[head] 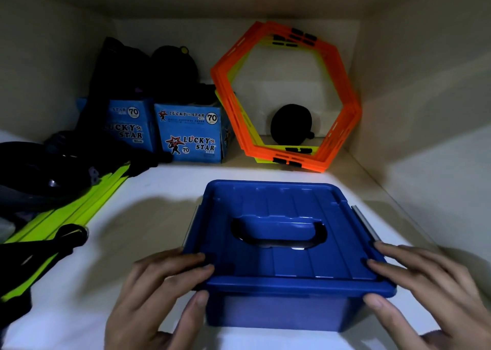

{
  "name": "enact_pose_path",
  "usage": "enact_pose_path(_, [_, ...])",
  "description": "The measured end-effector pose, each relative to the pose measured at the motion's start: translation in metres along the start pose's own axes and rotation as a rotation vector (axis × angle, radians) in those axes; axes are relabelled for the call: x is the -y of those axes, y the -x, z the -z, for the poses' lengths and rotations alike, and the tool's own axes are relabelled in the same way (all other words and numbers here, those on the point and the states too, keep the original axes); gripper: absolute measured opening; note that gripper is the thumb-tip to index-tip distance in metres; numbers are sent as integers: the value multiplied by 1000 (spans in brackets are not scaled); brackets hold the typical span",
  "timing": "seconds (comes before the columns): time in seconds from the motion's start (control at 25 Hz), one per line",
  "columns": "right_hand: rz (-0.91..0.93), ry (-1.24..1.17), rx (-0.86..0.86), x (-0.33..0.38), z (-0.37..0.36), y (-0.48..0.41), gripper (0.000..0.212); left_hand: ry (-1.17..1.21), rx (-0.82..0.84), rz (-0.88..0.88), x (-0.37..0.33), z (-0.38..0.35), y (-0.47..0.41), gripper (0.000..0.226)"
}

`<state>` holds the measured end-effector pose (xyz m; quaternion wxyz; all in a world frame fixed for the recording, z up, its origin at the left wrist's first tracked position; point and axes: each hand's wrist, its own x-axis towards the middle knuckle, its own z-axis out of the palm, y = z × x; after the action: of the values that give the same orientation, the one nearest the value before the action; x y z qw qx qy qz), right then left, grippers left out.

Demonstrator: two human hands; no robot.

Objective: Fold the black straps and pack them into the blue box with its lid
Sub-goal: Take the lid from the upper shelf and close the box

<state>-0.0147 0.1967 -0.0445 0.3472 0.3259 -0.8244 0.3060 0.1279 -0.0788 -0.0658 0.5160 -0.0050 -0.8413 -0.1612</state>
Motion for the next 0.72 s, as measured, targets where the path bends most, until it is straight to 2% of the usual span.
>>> enact_pose_path(0.04, [-21, -6, 26, -1, 3, -9, 54, 50, -3, 58, 1, 1, 0, 27])
enact_pose_path(0.08, [-46, -44, 66, 1, 4, -19, 57, 135, -35, 189, 3, 3, -3, 32])
enact_pose_path(0.2, [0, -104, 217, 22, 5, -52, 61, 464, -141, 793, 23, -3, -14, 31])
enact_pose_path(0.28, [81, -57, 416, 40, -3, -71, 65, 749, -30, 1135, 46, -12, -22, 34])
enact_pose_path(0.32, [124, -21, 506, 48, -9, -80, 70, 812, 67, 1209, 53, -17, -23, 37])
enact_pose_path(0.4, [155, 60, 680, 58, -21, -93, 82, 867, 168, 1262, 57, -25, -22, 40])
enact_pose_path(0.52, [150, 80, 846, 66, -37, -101, 97, 927, 201, 1292, 59, -37, -16, 34])
enact_pose_path(0.72, [139, 83, 927, 70, -44, -101, 90, 1164, 125, 1312, 61, -46, -17, 44])
